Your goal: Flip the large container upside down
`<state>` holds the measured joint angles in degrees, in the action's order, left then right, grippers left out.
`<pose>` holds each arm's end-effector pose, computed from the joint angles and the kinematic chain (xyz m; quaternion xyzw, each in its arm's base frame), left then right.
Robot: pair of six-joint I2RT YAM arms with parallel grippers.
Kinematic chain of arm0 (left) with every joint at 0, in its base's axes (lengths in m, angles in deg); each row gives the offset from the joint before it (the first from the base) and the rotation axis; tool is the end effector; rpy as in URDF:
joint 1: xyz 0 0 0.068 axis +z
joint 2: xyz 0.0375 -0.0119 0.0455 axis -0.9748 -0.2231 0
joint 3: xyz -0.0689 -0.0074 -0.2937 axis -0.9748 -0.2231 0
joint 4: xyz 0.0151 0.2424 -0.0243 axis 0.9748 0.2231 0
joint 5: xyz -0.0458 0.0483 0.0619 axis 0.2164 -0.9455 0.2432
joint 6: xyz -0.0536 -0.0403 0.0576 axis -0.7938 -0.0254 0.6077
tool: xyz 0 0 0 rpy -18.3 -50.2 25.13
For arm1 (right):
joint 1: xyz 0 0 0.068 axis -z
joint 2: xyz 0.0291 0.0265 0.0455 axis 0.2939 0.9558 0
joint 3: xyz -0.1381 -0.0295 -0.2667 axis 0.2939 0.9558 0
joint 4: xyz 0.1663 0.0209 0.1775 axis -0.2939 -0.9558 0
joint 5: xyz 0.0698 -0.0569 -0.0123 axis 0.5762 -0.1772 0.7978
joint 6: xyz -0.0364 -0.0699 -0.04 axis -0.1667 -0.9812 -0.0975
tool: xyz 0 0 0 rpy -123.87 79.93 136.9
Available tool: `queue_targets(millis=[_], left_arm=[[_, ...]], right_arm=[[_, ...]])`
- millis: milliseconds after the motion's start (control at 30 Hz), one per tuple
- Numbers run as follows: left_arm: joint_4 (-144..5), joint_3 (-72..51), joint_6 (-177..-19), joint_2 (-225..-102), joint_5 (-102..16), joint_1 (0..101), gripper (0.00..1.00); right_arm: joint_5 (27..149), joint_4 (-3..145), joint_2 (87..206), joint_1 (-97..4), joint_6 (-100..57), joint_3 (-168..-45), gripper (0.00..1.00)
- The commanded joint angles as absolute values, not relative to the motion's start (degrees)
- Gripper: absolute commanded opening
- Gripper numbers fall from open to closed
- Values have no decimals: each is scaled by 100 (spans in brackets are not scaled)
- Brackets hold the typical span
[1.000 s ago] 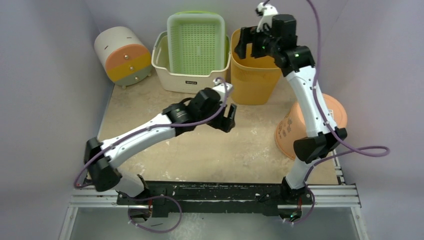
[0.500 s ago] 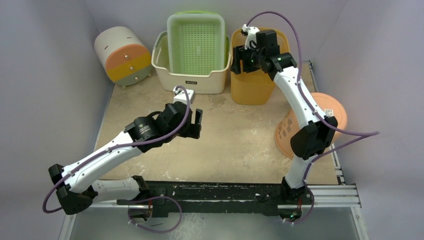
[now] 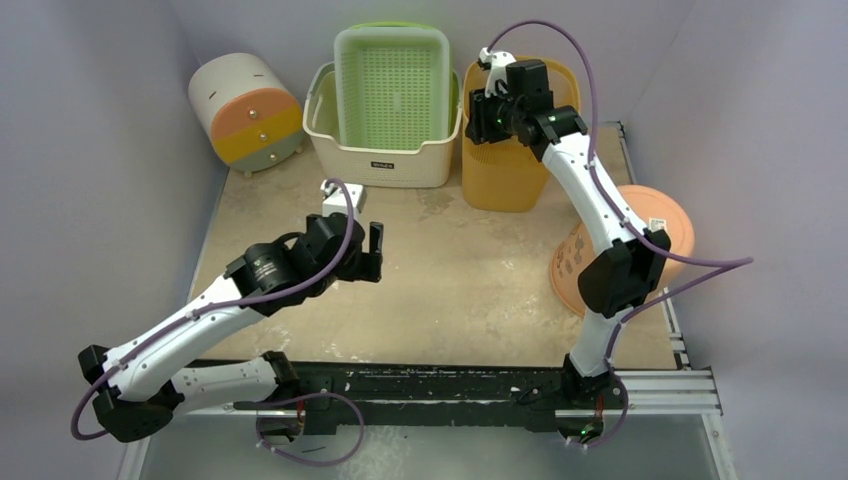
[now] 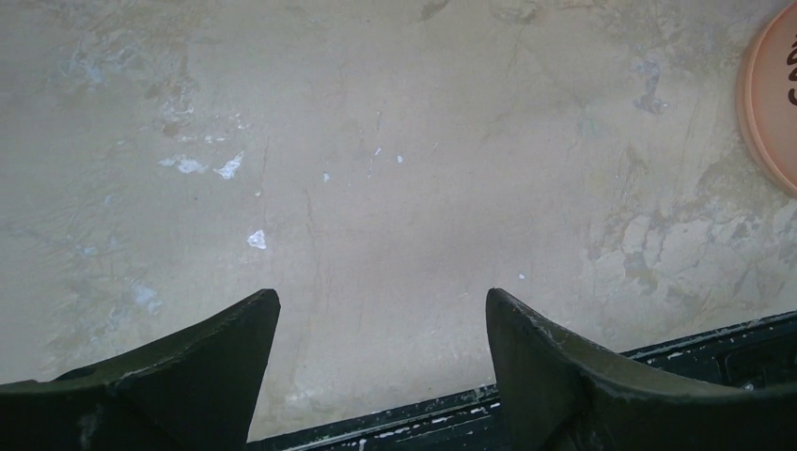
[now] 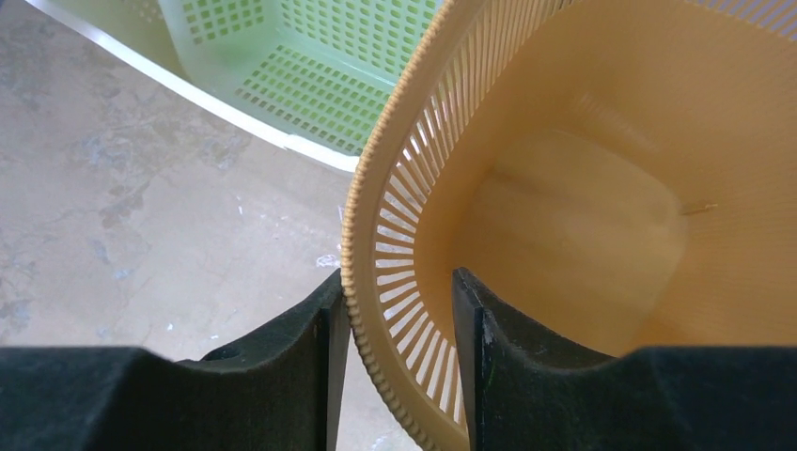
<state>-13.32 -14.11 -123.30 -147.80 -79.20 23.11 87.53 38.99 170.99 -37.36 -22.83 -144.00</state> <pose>0.1394 -0.1292 0.3613 0.0440 0.8987 -0.1093 0.4225 0.4230 0.1663 0.4206 -0.1400 0.8311 0.1685 0.5111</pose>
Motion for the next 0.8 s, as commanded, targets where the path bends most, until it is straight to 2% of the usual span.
queue_targets(millis=[0,67,233,467,667,767], left_arm=[[-1149,-1378,-12512,-14368,-8222,2345,78],[-1151,-1414,-12577,-14251,-8233,2344,78],[-1030,-1392,-12621,-14104,-8295,2341,78],[-670,-856,-12557,-14021,-8590,2342,78],[231,688,-12623,-14351,-9625,2342,78],[511,1428,-12525,-14426,-10217,2345,79]], right_arm=[[8322,3657,17258,-3812,-2462,-14358,45],[8234,3669,17264,-3847,-2478,-14316,41],[7926,3596,17364,-3897,-2420,-14337,0],[7323,2862,17345,-3972,-1935,-15318,0],[7399,1575,17322,-4343,-1492,-17296,0],[7797,1450,17046,-4593,-1047,-17403,0]])
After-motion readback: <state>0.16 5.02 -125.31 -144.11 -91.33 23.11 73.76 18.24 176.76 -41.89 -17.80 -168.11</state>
